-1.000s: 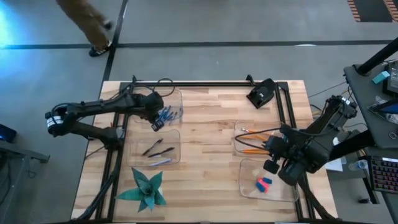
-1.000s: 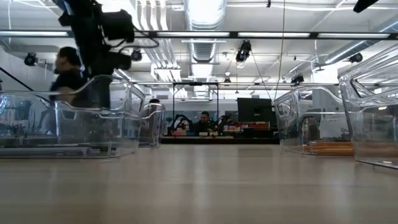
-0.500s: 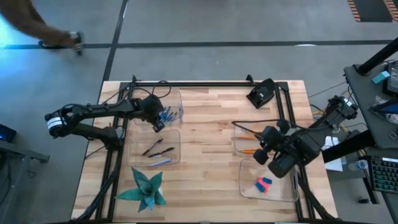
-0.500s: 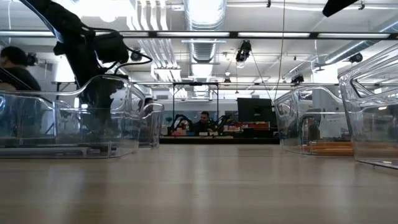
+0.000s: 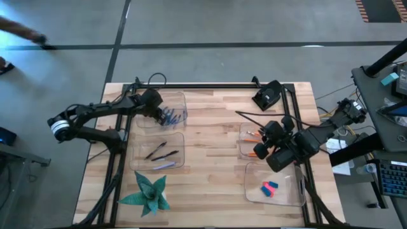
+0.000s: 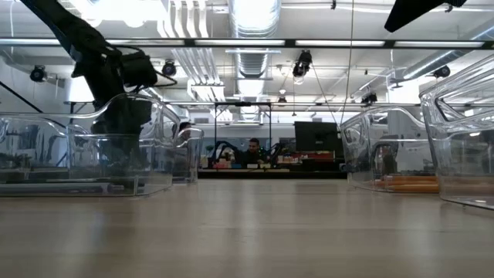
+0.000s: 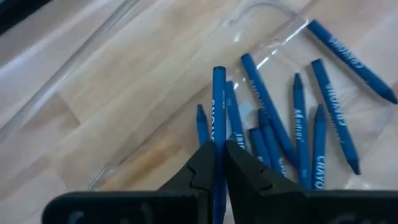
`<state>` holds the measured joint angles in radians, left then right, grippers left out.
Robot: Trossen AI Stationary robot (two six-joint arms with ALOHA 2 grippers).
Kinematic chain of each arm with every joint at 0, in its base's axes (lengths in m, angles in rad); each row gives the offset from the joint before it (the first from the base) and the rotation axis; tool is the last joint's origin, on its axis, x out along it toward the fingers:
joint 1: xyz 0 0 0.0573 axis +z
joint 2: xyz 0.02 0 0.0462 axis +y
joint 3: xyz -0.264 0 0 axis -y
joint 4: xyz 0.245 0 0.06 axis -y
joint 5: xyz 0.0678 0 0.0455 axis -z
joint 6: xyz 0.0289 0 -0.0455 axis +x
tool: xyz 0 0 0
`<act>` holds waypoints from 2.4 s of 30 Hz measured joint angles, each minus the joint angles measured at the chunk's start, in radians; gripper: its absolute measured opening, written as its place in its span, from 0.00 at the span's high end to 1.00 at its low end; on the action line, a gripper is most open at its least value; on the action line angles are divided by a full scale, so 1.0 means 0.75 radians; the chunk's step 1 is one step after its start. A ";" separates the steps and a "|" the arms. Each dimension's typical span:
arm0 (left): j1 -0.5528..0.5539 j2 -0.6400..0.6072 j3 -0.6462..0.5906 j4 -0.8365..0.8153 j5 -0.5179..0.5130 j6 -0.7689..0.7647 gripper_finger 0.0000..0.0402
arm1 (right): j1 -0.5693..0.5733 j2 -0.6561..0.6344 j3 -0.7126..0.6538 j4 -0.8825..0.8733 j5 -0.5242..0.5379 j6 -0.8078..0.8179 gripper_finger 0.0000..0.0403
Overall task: Sort crayons/erasers/pens/pencils in bins
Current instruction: Put the blue crayon into the top transparent bin, then return to Home Position
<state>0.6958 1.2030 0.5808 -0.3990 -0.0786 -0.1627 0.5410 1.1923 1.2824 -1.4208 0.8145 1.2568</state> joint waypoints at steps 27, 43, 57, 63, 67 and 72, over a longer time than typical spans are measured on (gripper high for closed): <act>0.031 0.100 0.027 0.030 0.096 -0.089 0.78 | -0.042 0.001 -0.015 0.037 -0.001 0.000 0.90; 0.019 -0.401 0.201 -0.075 0.573 -0.088 0.69 | -0.042 -0.048 -0.213 0.277 0.103 -0.125 0.90; 0.011 -1.039 0.200 0.078 0.589 -0.088 0.69 | -0.068 -0.320 -0.764 1.557 0.088 -0.789 0.90; 0.011 -1.111 0.166 0.118 0.584 -0.124 0.69 | -0.124 -0.443 -0.939 1.783 -0.010 -0.837 0.90; 0.012 -1.089 0.089 0.257 0.584 -0.191 0.69 | -0.181 -0.481 -1.042 1.976 -0.114 -0.880 0.90; 0.011 -1.031 -0.070 0.580 0.584 -0.230 0.69 | -0.261 -0.466 -1.158 2.295 -0.264 -1.004 0.90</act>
<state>0.7040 0.4297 0.5285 0.0358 0.3592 -0.3355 0.3454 0.8426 0.4142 0.3004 0.6165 0.5038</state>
